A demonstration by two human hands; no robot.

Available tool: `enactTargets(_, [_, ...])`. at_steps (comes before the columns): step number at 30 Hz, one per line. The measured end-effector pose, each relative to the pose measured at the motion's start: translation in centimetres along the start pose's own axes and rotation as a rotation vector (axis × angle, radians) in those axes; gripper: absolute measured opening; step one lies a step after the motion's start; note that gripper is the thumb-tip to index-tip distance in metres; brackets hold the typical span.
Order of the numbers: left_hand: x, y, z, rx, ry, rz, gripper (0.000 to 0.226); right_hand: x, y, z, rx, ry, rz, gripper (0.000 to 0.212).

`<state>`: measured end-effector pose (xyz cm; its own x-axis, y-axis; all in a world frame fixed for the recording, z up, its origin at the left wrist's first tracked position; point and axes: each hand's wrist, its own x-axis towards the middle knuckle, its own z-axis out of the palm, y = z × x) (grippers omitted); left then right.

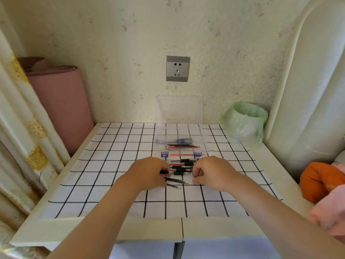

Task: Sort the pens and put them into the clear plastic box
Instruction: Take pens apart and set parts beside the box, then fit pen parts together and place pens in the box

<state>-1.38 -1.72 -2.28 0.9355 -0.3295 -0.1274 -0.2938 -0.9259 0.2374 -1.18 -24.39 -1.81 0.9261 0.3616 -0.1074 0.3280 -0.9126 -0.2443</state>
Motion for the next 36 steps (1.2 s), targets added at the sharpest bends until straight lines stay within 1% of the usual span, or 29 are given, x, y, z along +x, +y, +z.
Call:
enactTargets(6, [0.9,0.1,0.6,-0.006,0.047,-0.005,0.01,0.4,0.3,0.0,0.018,-0.057,0.014,0.016])
enactTargets(9, [1.1,0.0,0.5,-0.011,0.063,0.002,0.012,0.5,0.3,-0.2,0.0,-0.056,0.017,0.019])
enactTargets(11, [1.3,0.1,0.3,-0.03,0.108,0.007,0.016,0.6,0.3,-0.5,-0.001,-0.047,0.025,0.021])
enactTargets(13, [1.5,0.0,0.2,-0.039,0.217,-0.025,0.02,1.0,0.4,-1.0,0.051,-0.004,0.04,0.019])
enactTargets(16, [2.0,-0.9,0.0,-0.047,0.378,-0.062,0.032,2.2,0.9,-2.0,0.185,0.147,0.084,0.01])
enactTargets(18, [2.2,-1.4,-0.1,-0.032,0.413,-0.064,0.043,3.4,1.2,-2.5,0.184,0.237,0.092,0.006])
enactTargets(21, [2.6,-1.9,0.0,0.003,0.438,-0.074,0.05,5.5,1.2,-2.8,0.14,0.289,0.058,0.013])
enactTargets(24, [2.9,-2.0,0.4,0.008,0.392,-0.094,0.052,8.1,0.9,-3.2,0.085,0.244,0.013,0.016])
enactTargets(27, [3.2,-2.2,0.7,-0.029,0.355,-0.118,0.047,10.7,0.3,-3.8,-0.018,0.097,-0.025,0.016])
enactTargets(30, [3.6,-2.3,0.9,-0.039,0.365,-0.125,0.041,12.6,-0.5,-3.9,-0.206,-0.037,-0.043,0.013])
enactTargets(32, [3.7,-2.4,0.9,-0.044,0.367,-0.128,0.039,13.4,-0.8,-3.8,-0.299,-0.068,-0.035,0.014])
enactTargets(36, [3.5,-2.5,0.9,-0.065,0.36,-0.113,0.04,14.3,-0.7,-3.1,-0.441,-0.11,-0.026,0.022])
